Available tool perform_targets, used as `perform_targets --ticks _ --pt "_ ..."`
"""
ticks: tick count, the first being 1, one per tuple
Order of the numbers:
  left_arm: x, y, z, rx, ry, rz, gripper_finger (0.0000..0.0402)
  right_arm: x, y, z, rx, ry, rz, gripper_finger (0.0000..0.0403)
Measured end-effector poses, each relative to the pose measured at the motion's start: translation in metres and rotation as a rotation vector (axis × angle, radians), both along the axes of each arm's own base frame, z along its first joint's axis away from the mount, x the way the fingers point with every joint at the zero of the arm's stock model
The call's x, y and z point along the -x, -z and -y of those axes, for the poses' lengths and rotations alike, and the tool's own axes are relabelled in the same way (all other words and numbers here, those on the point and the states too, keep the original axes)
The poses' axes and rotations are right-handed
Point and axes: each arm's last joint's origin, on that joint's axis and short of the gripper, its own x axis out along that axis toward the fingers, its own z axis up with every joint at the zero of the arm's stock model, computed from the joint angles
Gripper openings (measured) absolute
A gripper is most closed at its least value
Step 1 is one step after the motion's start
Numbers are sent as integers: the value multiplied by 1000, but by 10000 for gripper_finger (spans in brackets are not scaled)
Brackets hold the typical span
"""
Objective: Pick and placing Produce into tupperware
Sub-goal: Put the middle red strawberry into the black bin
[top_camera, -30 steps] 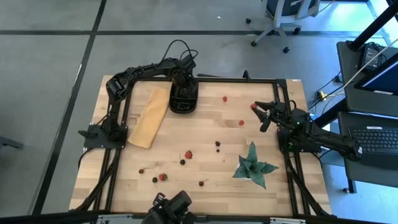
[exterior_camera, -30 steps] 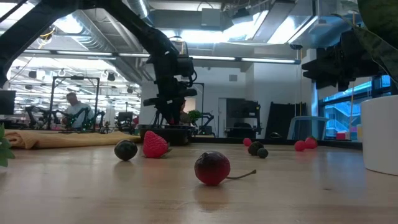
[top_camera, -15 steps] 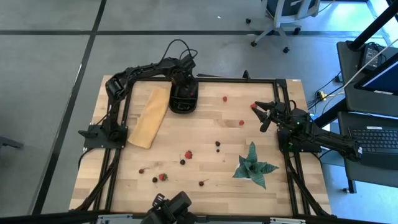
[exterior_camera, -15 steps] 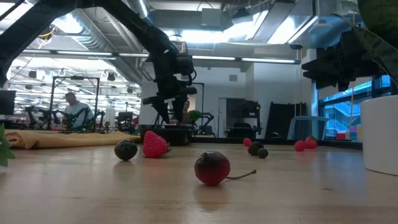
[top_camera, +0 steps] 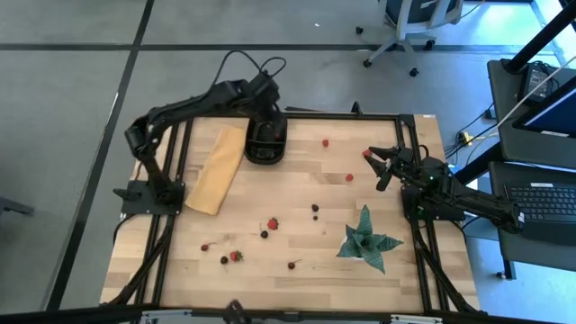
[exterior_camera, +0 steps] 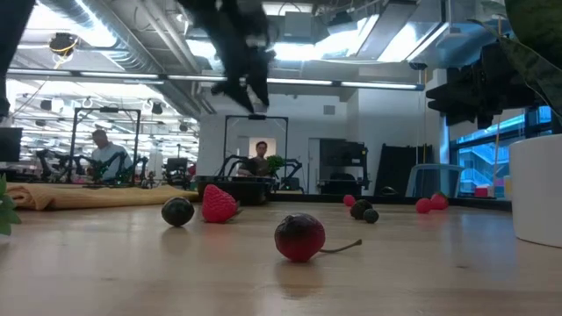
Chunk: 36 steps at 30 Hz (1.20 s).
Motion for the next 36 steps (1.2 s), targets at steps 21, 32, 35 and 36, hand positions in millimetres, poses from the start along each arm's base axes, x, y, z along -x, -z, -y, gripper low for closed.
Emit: perform_targets --ticks 21,32,35,36 --pt "-28 -27 192 -4 551 59 212 0 0 0 -3 -1 1 188" --pt "-16 20 259 -39 625 -70 212 0 0 0 -4 -2 0 188" --pt "-15 36 269 -49 595 -45 212 0 0 0 -4 -2 0 188" --pt "-16 40 271 -56 592 -32 212 0 0 0 -3 -2 0 188"
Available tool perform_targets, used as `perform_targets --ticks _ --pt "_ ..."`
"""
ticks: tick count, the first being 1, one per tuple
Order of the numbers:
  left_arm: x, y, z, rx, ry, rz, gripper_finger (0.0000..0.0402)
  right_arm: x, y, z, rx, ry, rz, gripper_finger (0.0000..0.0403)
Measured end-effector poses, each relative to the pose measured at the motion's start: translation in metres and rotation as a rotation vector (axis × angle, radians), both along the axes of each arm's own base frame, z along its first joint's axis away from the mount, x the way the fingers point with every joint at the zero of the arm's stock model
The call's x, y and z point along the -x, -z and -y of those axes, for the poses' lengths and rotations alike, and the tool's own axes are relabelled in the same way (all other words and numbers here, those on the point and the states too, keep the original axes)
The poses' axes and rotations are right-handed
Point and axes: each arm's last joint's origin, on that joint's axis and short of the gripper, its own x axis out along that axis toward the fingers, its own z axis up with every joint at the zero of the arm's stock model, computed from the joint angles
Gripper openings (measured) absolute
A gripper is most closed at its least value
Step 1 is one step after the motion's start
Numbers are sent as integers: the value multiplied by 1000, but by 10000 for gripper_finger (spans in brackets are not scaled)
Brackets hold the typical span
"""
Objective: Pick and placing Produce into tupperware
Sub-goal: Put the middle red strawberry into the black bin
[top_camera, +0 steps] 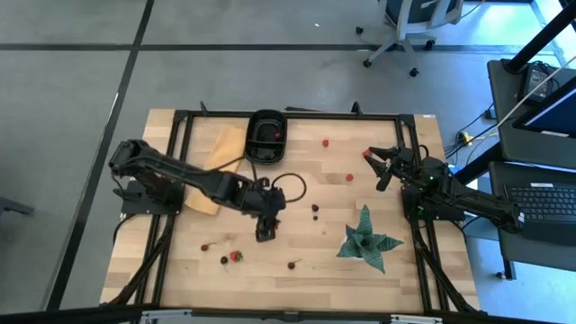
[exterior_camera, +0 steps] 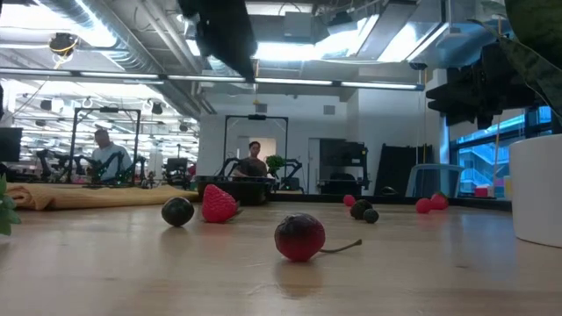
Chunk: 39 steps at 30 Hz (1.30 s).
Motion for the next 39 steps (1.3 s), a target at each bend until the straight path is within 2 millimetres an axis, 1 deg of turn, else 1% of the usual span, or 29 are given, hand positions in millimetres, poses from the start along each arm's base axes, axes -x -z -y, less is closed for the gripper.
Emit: perform_targets --ticks 5,8,10,12,14,16,18,25,28,33,39 --pt "2 30 9 13 2 25 212 0 0 0 0 0 0 188" --pt "7 46 11 32 -27 -1 212 0 0 0 0 1 0 188" --pt "5 57 12 36 -44 -1 212 0 0 0 0 2 0 188" --pt "10 68 11 7 -66 -36 212 0 0 0 0 2 0 188" --pt "3 76 13 1 -73 -17 212 0 0 0 0 2 0 188" --pt "2 85 13 -22 -67 -57 212 0 0 0 -2 3 -3 188" --pt "-4 96 15 -20 -72 -57 212 0 1 0 -3 3 -6 188" --pt "-9 133 16 -27 -121 -169 212 -1 1 0 -6 4 -12 188" --pt "-11 141 16 -22 -146 -180 212 -1 1 0 -5 3 -13 188" --pt "-12 143 17 -21 -147 -185 205 -1 1 0 -5 3 -13 188" --pt "-12 143 16 -21 -147 -186 183 -1 1 0 -4 3 -14 188"
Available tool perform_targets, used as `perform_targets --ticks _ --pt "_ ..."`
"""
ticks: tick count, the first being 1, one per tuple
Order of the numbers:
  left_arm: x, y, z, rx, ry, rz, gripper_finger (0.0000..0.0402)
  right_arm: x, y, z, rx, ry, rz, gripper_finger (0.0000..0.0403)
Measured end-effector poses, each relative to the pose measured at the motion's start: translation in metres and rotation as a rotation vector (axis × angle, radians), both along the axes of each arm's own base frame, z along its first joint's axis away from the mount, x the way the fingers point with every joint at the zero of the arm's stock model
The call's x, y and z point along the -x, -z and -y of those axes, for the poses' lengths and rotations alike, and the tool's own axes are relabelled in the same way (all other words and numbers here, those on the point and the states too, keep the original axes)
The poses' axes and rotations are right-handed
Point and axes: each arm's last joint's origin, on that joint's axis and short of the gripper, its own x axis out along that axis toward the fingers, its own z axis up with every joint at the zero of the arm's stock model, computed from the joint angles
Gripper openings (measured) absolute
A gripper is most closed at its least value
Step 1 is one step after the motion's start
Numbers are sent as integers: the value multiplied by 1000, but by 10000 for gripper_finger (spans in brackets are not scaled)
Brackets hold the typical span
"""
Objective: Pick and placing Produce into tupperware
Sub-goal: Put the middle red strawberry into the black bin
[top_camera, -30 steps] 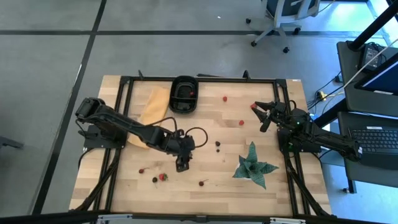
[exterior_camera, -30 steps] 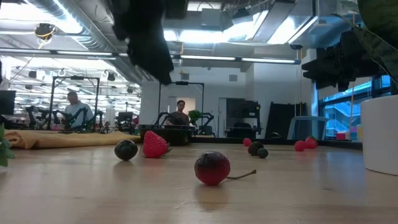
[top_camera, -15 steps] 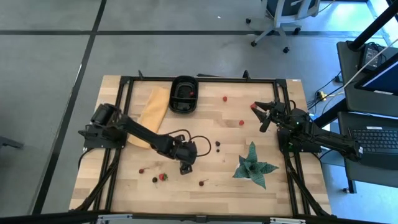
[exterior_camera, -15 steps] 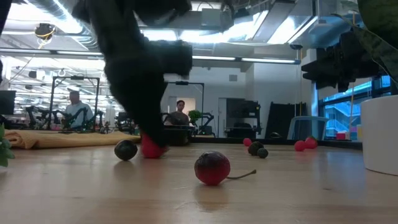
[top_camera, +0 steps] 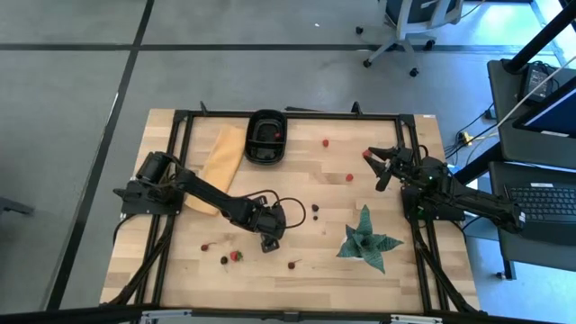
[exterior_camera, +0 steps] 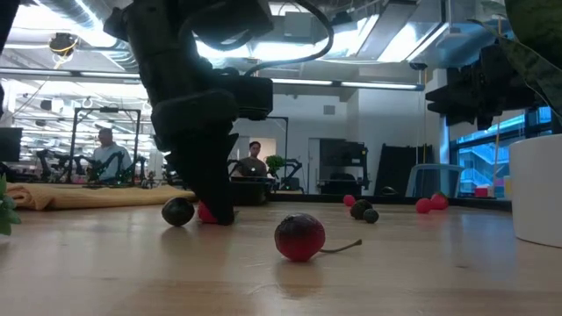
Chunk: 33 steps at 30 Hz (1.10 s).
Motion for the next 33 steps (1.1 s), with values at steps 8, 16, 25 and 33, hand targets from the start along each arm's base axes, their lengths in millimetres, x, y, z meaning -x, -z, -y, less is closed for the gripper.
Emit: perform_targets --ticks 8,16,25,33 --pt "0 0 0 2 1 -1 147 0 0 0 1 0 -1 188" --pt "1 -9 -14 45 -24 -6 150 0 0 0 0 0 0 188" --pt "2 -64 -69 133 -154 159 148 0 0 0 0 -2 1 188" --pt "18 -109 -133 129 -335 327 150 0 0 0 2 -2 0 188"
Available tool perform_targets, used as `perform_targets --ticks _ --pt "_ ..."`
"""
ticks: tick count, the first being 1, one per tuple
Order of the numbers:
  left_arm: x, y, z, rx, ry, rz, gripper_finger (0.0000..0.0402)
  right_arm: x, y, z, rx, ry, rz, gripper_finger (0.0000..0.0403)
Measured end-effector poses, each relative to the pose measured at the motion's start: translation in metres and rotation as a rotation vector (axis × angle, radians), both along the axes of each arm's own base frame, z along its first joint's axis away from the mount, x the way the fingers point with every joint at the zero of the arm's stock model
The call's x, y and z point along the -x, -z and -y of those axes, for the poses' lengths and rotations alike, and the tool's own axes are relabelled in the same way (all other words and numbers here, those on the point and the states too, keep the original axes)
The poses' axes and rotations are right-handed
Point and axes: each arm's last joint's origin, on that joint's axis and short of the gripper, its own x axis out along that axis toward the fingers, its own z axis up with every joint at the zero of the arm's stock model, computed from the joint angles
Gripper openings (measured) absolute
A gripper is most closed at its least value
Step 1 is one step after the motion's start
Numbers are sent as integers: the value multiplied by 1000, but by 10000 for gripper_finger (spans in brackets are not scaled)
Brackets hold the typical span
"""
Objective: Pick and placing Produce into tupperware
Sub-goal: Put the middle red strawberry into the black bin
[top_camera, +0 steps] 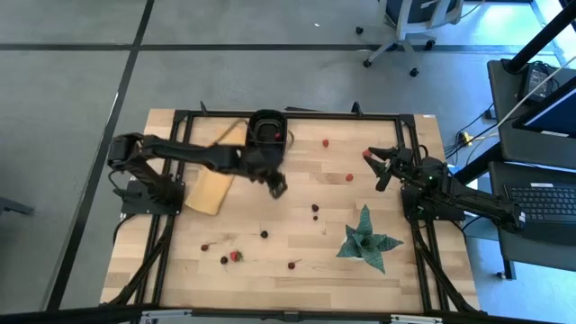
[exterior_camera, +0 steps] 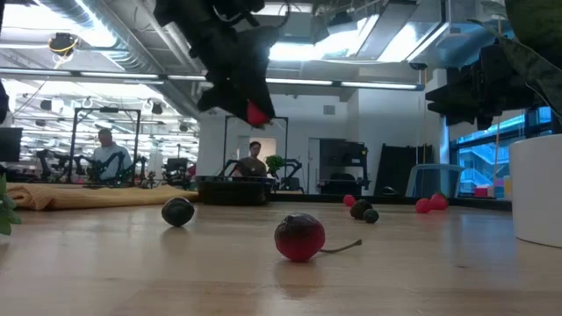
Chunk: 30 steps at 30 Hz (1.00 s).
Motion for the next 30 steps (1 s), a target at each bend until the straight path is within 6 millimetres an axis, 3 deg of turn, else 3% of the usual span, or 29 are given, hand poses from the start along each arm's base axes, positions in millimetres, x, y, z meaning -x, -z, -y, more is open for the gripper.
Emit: perform_targets --ticks 5,17,24,30 --pt "14 -14 -41 -9 -134 46 150 0 0 0 0 1 -1 188" --pt "50 -14 -132 -53 -373 38 151 0 0 0 -3 3 2 188" --pt "68 -14 -159 -109 -399 6 151 1 0 1 -12 47 12 188" --pt "68 -2 -172 -137 -368 -37 151 2 -1 3 -62 136 59 188"
